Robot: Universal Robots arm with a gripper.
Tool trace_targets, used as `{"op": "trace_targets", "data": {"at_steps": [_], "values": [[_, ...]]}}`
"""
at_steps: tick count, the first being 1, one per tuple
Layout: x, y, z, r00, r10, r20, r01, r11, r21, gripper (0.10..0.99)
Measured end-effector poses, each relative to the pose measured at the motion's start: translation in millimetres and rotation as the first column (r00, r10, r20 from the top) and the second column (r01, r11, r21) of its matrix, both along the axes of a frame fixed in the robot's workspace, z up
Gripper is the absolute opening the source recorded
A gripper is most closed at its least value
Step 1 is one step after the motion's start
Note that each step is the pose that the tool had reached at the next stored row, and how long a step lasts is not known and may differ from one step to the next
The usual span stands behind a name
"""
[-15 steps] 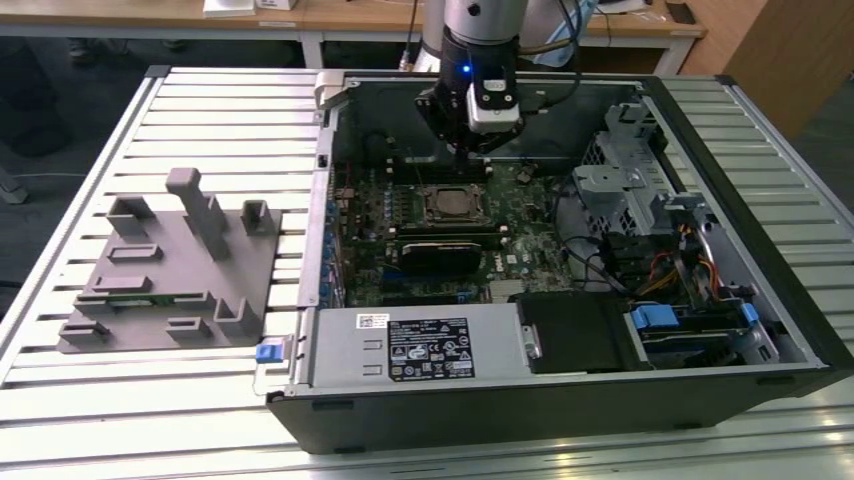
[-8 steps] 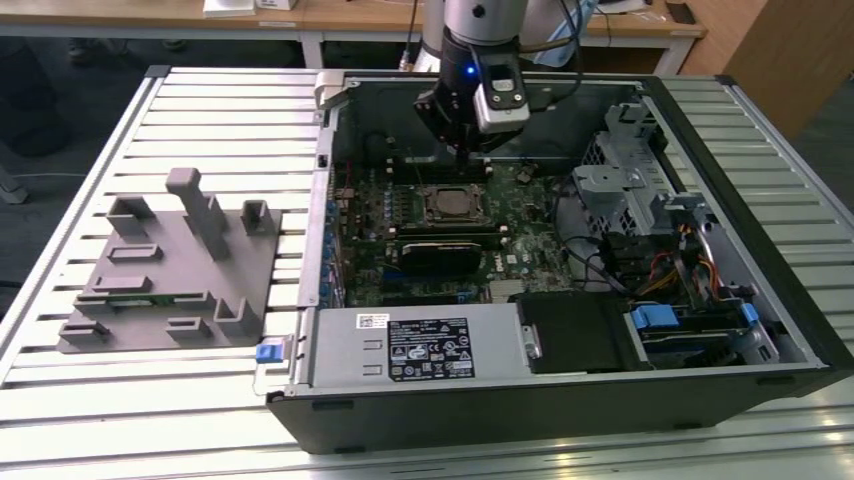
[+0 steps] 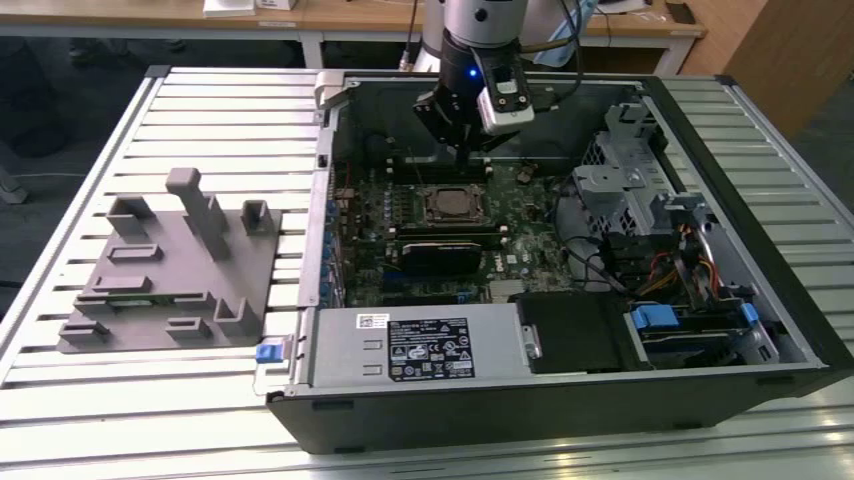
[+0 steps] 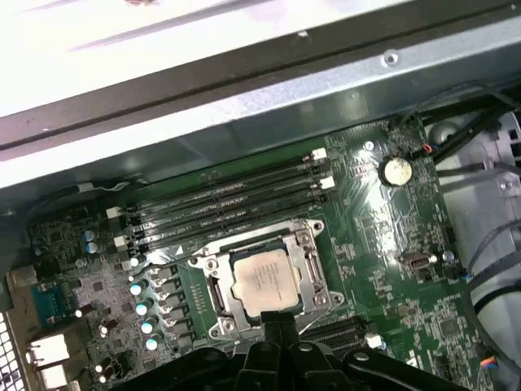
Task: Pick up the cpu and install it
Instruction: 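Install the first cpu locking lever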
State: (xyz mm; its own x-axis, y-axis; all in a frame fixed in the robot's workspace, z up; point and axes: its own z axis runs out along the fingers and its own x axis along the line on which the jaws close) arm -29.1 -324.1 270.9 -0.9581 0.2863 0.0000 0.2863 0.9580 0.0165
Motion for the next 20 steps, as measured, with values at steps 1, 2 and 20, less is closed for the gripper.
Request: {"op": "trace_targets", "data": {"at_steps": [1, 2, 20], "values": [[0.0, 0.0, -0.3, 1.0, 0.008, 0.0002, -0.008, 1.0, 0.005, 0.106], [0.0, 0.0, -0.4, 0.9998, 0.021, 0.0003, -0.021, 0.9998, 0.007, 0.106], [0.0, -0.1, -3.9, 0.946, 0.324, 0.0003, -0.324, 0.946, 0.008, 0.106]]}}
